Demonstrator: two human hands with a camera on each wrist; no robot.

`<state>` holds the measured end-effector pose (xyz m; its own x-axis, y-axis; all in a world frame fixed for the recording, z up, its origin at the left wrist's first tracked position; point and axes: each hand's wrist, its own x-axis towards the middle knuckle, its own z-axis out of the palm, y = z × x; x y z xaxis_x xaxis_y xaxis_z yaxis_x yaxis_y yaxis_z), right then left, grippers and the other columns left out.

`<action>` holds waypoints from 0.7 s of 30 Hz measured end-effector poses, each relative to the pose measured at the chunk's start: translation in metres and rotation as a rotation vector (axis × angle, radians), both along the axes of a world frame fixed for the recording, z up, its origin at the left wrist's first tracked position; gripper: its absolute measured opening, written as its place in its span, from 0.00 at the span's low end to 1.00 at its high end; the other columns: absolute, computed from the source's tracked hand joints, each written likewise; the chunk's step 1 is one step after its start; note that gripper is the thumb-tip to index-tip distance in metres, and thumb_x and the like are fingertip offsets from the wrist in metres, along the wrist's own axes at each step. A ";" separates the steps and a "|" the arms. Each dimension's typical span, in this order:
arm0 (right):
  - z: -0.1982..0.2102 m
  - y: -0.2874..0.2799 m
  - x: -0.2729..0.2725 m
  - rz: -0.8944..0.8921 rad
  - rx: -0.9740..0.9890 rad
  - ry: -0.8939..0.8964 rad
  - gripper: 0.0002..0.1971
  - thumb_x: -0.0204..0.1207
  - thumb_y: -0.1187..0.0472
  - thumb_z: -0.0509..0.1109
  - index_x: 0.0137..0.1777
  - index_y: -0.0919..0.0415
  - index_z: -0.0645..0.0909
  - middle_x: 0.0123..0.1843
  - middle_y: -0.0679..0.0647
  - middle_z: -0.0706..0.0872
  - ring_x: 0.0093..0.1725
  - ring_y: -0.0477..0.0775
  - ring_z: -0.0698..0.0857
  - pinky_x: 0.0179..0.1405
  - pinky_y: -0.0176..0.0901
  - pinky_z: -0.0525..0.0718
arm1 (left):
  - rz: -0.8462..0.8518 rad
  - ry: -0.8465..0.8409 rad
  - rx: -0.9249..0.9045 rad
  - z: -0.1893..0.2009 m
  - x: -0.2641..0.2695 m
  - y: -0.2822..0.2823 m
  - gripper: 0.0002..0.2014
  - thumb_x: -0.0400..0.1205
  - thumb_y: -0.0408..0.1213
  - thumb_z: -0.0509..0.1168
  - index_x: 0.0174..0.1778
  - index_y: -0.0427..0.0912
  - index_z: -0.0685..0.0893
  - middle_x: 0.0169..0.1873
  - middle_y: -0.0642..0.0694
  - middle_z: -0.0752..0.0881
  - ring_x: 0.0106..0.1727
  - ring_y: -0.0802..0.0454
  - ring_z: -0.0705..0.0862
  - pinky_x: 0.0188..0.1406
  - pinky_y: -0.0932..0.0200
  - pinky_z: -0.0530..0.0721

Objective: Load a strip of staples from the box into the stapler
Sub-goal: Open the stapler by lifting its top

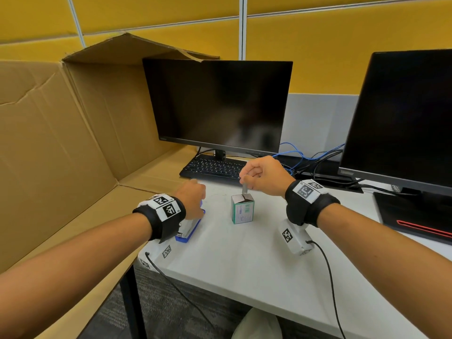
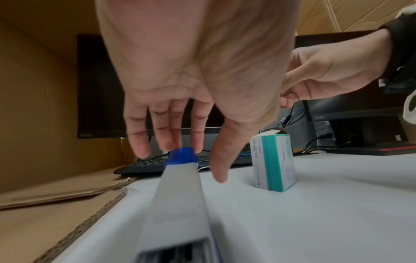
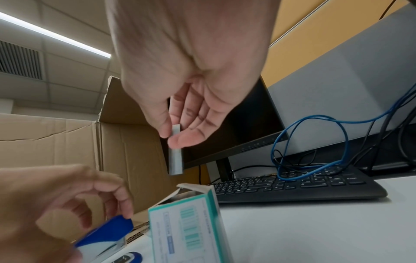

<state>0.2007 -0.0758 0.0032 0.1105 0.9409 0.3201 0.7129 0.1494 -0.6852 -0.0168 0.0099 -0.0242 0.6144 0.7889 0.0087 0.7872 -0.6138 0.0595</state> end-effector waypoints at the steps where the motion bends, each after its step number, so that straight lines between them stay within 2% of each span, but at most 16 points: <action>1: 0.000 -0.002 0.000 0.003 -0.010 0.006 0.05 0.75 0.68 0.73 0.48 0.66 0.88 0.41 0.58 0.93 0.36 0.49 0.91 0.41 0.42 0.91 | 0.026 0.019 -0.022 -0.002 -0.001 0.000 0.26 0.73 0.42 0.74 0.66 0.44 0.77 0.62 0.42 0.76 0.60 0.43 0.79 0.58 0.50 0.84; 6: 0.000 -0.008 0.001 -0.012 -0.076 0.006 0.03 0.72 0.71 0.74 0.45 0.70 0.87 0.40 0.63 0.93 0.36 0.54 0.92 0.41 0.46 0.92 | 0.082 0.012 -0.097 -0.005 -0.002 -0.005 0.30 0.73 0.36 0.73 0.70 0.44 0.70 0.62 0.40 0.77 0.58 0.40 0.82 0.57 0.47 0.86; 8: -0.004 -0.009 0.003 -0.011 -0.099 -0.010 0.03 0.68 0.72 0.75 0.42 0.70 0.87 0.40 0.62 0.93 0.39 0.56 0.93 0.44 0.50 0.93 | 0.085 -0.008 -0.099 -0.006 -0.001 -0.005 0.33 0.72 0.36 0.74 0.72 0.43 0.68 0.61 0.39 0.80 0.58 0.41 0.83 0.58 0.46 0.87; 11: -0.009 -0.012 0.007 0.000 -0.111 -0.043 0.03 0.65 0.69 0.79 0.37 0.67 0.87 0.38 0.57 0.93 0.41 0.55 0.93 0.44 0.54 0.93 | 0.078 -0.021 -0.144 -0.006 -0.002 -0.006 0.36 0.70 0.38 0.76 0.73 0.45 0.68 0.62 0.40 0.81 0.59 0.41 0.84 0.61 0.46 0.86; 13: -0.010 -0.014 0.010 0.003 -0.128 -0.040 0.06 0.65 0.66 0.82 0.36 0.67 0.87 0.36 0.56 0.93 0.40 0.52 0.93 0.43 0.52 0.93 | 0.032 -0.001 -0.160 -0.005 -0.002 -0.011 0.33 0.70 0.36 0.76 0.71 0.46 0.73 0.61 0.42 0.82 0.58 0.43 0.84 0.61 0.49 0.85; 16: -0.008 -0.021 0.012 0.015 -0.164 -0.051 0.10 0.65 0.63 0.84 0.37 0.69 0.86 0.36 0.57 0.93 0.38 0.52 0.93 0.42 0.49 0.93 | -0.081 0.016 -0.122 -0.005 0.002 -0.026 0.21 0.71 0.36 0.74 0.62 0.42 0.84 0.57 0.43 0.86 0.53 0.46 0.82 0.58 0.52 0.85; 19: -0.005 -0.032 0.012 0.023 -0.228 -0.070 0.13 0.68 0.62 0.82 0.41 0.71 0.84 0.37 0.58 0.94 0.36 0.52 0.94 0.39 0.44 0.92 | -0.161 -0.014 -0.126 -0.008 0.009 -0.041 0.17 0.71 0.40 0.74 0.56 0.40 0.87 0.54 0.42 0.88 0.52 0.44 0.84 0.56 0.49 0.86; 21: -0.004 -0.042 0.014 0.020 -0.290 -0.090 0.13 0.71 0.61 0.80 0.45 0.70 0.82 0.39 0.57 0.94 0.36 0.51 0.94 0.39 0.43 0.92 | -0.200 -0.033 -0.139 -0.009 0.017 -0.050 0.17 0.72 0.41 0.74 0.55 0.41 0.87 0.54 0.43 0.87 0.50 0.46 0.81 0.53 0.52 0.85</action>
<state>0.2151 -0.1183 -0.0005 0.0743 0.9962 0.0449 0.7714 -0.0289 -0.6356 0.0002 -0.0400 -0.0336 0.7600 0.6463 -0.0690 0.6468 -0.7415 0.1783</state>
